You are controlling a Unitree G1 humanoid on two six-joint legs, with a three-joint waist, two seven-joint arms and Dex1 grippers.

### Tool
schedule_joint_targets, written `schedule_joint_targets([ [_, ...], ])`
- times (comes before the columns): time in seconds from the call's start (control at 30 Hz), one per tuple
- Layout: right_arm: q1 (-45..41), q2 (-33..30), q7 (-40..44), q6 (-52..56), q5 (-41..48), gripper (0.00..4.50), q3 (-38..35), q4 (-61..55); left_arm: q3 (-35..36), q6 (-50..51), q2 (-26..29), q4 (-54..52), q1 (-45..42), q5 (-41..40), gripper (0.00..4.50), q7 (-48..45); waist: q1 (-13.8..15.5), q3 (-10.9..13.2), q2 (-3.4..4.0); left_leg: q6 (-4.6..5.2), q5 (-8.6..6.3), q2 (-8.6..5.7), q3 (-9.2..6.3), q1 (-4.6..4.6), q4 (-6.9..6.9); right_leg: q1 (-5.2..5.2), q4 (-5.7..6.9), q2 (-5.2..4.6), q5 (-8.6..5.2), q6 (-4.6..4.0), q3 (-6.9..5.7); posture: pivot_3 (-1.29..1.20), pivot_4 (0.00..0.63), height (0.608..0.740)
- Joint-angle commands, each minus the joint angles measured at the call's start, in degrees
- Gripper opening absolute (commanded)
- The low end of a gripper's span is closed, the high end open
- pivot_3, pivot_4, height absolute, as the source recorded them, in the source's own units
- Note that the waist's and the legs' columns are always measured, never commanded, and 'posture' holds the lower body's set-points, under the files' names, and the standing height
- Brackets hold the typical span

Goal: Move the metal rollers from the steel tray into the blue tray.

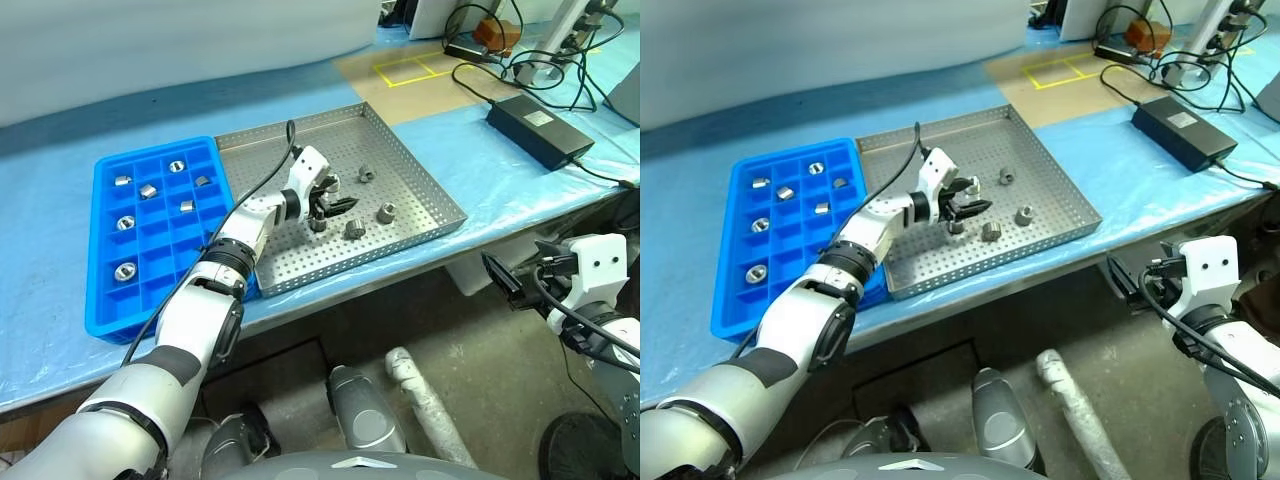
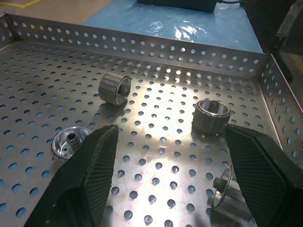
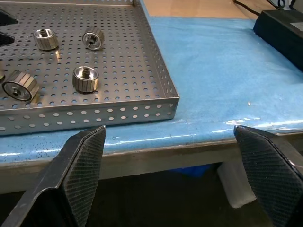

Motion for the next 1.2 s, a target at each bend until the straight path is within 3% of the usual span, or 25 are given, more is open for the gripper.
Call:
schedule_joint_targets([
  [0.03,-1.6,-1.5,0.7,-1.6,-0.4,4.5,0.2,0.5,-1.0,2.0,0.8,-4.3,0.8,1.3,3.73,1.0,0.1,0.0,0.0,0.0,0.0,-0.01,0.0,-0.02,0.0,0.0,0.0,-0.01,0.0,0.0,-0.02,-0.78,0.15,0.74],
  [0.27,-4.7,-2.8,0.8,-1.6,-0.4,4.5,0.6,1.8,-5.3,7.6,2.4,-6.2,2.2,5.6,3.73,1.1,0.2,0.0,0.0,0.04,0.01,-0.02,-0.06,-0.06,0.02,0.03,0.01,-0.06,0.01,-0.01,-0.12,-0.76,0.15,0.74],
  [0.37,-4.6,-2.6,0.8,-1.9,-0.6,4.5,0.5,1.9,-6.0,9.8,2.9,-7.3,3.1,5.8,3.16,0.0,0.2,0.0,0.0,0.04,0.01,0.0,-0.06,-0.04,0.02,0.02,0.02,-0.04,0.01,-0.01,-0.12,-0.76,0.15,0.74],
  [0.5,-4.6,-2.4,0.7,-2.4,-1.0,4.5,0.9,2.4,-7.0,12.4,4.0,-8.5,4.0,6.6,1.81,-1.3,0.2,0.0,0.0,0.04,0.01,-0.01,-0.07,-0.02,0.02,0.06,0.03,-0.05,0.01,-0.01,-0.13,-0.74,0.15,0.74],
  [0.53,-4.7,-2.3,0.7,-2.6,-1.0,4.5,1.2,2.6,-6.8,12.7,4.3,-8.6,4.0,6.7,1.73,-0.8,0.2,0.0,0.0,0.04,0.01,-0.01,-0.07,0.01,0.03,0.08,0.03,-0.05,0.01,-0.01,-0.13,-0.73,0.15,0.74],
  [0.8,-13.5,-1.5,2.1,-4.7,-0.7,4.5,8.4,8.3,5.4,11.8,2.6,-15.5,2.4,-4.1,1.73,4.9,0.7,0.0,-0.03,0.04,0.01,-0.03,-0.08,0.0,0.07,0.09,0.06,-0.07,0.02,-0.03,-0.13,-0.57,0.15,0.74],
  [0.9,-18.5,0.7,3.9,-5.8,0.3,4.5,13.0,11.0,9.2,13.2,2.4,-23.2,4.2,-8.6,1.73,6.1,1.4,0.0,-0.05,0.05,0.02,-0.01,-0.14,-0.06,0.16,0.05,0.16,-0.08,0.03,-0.05,-0.2,-0.5,0.15,0.74],
  [0.97,-22.9,1.9,6.0,-7.5,-0.6,4.5,17.0,15.4,8.5,9.8,4.0,-30.6,8.3,-6.1,1.73,9.2,2.2,0.0,-0.04,0.06,0.02,0.08,-0.19,-0.04,0.17,0.07,0.26,-0.04,0.03,-0.06,-0.28,-0.44,0.15,0.74],
  [1.07,-27.8,2.9,8.7,-10.0,-1.8,4.5,20.7,21.2,8.4,10.8,5.8,-37.6,12.6,-4.2,1.73,14.0,4.4,0.0,-0.04,0.06,0.04,0.24,-0.28,-0.01,0.26,0.07,0.48,0.05,0.03,-0.06,-0.41,-0.34,0.15,0.74],
  [1.2,-33.6,3.9,12.5,-14.0,-3.9,4.5,24.9,30.1,8.7,14.6,8.8,-45.6,18.8,-1.3,1.73,20.3,9.6,0.1,-0.06,-0.09,0.14,0.34,-0.51,-0.03,0.5,0.02,1.02,0.11,0.0,-0.11,-0.5,-0.22,0.15,0.74],
])
